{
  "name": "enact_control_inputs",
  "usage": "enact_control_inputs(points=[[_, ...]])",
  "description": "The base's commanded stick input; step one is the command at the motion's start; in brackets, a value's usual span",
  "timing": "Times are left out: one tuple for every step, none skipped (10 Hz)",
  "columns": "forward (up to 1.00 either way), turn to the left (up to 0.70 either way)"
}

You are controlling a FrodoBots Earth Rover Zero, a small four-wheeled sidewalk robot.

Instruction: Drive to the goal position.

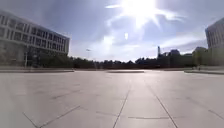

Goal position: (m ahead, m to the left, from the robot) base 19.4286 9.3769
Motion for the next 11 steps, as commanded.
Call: enact_control_inputs(points=[[0.5,0.0],[0.5,0.0],[0.5,0.0],[0.5,0.0],[0.5,0.0],[0.5,0.0],[0.5,0.0],[0.5,0.0],[0.5,0.0],[0.5,0.0],[0.5,0.0]])
